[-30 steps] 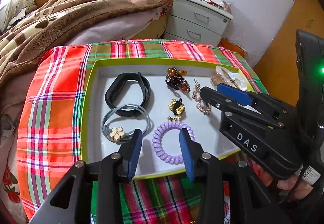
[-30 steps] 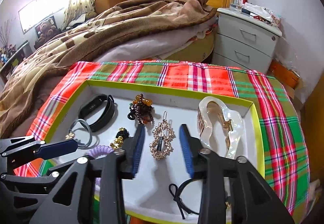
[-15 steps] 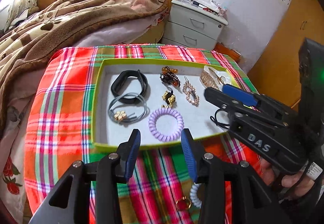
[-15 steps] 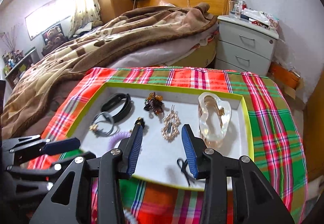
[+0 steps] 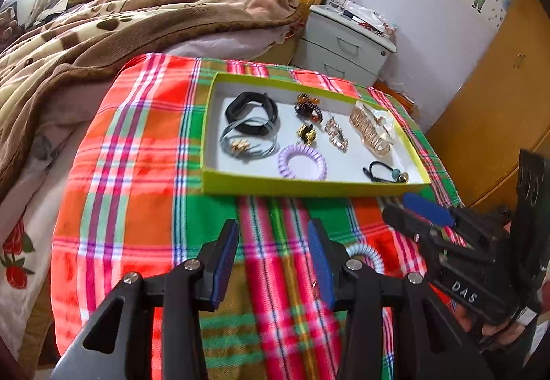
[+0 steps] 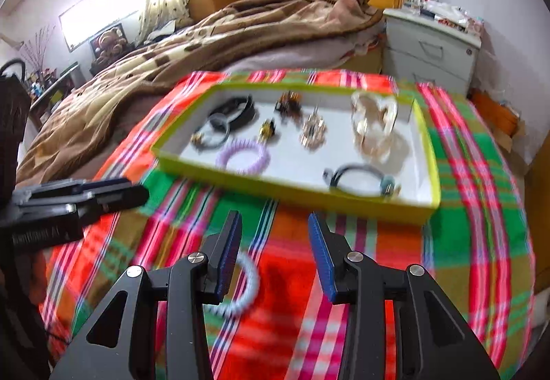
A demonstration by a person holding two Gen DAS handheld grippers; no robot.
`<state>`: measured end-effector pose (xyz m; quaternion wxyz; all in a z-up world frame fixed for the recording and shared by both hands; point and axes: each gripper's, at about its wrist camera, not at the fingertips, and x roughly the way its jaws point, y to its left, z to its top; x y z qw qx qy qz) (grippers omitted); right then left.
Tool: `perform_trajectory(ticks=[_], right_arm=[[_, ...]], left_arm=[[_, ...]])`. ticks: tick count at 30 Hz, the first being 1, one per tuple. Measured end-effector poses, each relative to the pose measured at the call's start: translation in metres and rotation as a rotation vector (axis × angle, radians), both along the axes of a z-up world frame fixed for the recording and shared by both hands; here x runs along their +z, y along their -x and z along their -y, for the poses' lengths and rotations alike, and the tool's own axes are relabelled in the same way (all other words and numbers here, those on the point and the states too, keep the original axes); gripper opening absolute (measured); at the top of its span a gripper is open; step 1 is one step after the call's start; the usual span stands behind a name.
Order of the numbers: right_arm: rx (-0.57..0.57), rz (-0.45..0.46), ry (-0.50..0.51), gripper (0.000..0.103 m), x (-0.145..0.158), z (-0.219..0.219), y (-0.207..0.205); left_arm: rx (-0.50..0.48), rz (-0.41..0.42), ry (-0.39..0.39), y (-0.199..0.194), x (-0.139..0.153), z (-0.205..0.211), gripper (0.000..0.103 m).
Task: Organize jewelry
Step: 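Grasp the light-blue coil hair tie with the right tool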
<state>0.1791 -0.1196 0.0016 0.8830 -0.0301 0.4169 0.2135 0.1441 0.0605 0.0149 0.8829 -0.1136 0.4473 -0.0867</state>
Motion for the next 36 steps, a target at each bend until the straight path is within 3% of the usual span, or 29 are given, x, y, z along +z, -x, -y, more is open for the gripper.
perform_trajectory(ticks=[11, 18, 27, 36], right_arm=[[0.012, -0.057, 0.071, 0.041, -0.023, -0.011, 0.02], [0.007, -0.048, 0.097, 0.01, -0.025, -0.009, 0.028], [-0.088, -0.026, 0.044, 0.01, -0.019, 0.021, 0.029], [-0.154, -0.002, -0.001, 0.01, -0.011, 0.047, 0.035]], left_arm=[[0.023, -0.022, 0.01, 0.022, -0.009, -0.009, 0.043], [0.018, -0.035, 0.004, 0.028, -0.014, -0.006, 0.043], [-0.054, -0.049, -0.001, 0.029, -0.021, 0.018, 0.043], [-0.151, -0.049, -0.072, 0.027, -0.026, 0.056, 0.044]])
